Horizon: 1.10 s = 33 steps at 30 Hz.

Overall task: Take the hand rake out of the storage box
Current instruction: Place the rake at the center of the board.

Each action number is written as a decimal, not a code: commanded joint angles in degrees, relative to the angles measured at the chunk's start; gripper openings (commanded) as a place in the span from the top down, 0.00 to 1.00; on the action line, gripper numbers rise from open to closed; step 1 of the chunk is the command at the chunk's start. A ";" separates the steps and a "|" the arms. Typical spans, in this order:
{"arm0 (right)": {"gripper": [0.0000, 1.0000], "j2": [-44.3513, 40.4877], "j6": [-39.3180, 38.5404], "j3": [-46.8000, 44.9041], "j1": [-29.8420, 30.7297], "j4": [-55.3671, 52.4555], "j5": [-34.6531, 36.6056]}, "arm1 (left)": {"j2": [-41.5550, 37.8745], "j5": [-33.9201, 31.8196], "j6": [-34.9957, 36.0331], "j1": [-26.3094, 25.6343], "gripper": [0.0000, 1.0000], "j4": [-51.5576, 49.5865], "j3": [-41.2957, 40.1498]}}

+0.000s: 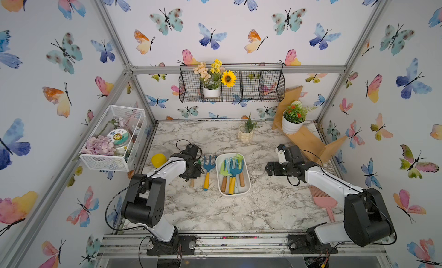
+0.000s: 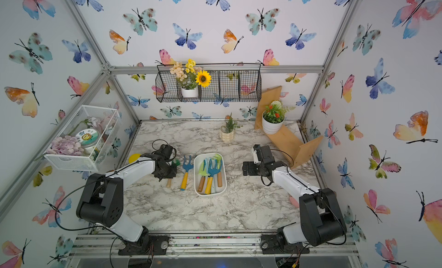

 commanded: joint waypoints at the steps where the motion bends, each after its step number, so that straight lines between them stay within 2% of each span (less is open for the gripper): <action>1: 0.02 0.20 0.25 0.11 0.34 0.91 -1.45 | 1.44 -1.95 0.24 0.35 0.84 3.02 -0.16; 14: 0.02 0.47 0.38 -0.07 0.34 0.92 -1.64 | 5.77 -4.08 0.02 0.26 0.84 4.85 -0.68; 28: 0.02 -0.06 -0.22 0.19 0.34 -0.29 -2.09 | 2.43 -6.84 -2.11 0.11 0.62 0.69 0.08; 33: 0.02 -0.68 -0.54 0.37 0.34 -1.19 -1.86 | -0.66 -8.18 -4.33 -0.37 0.60 -5.75 4.43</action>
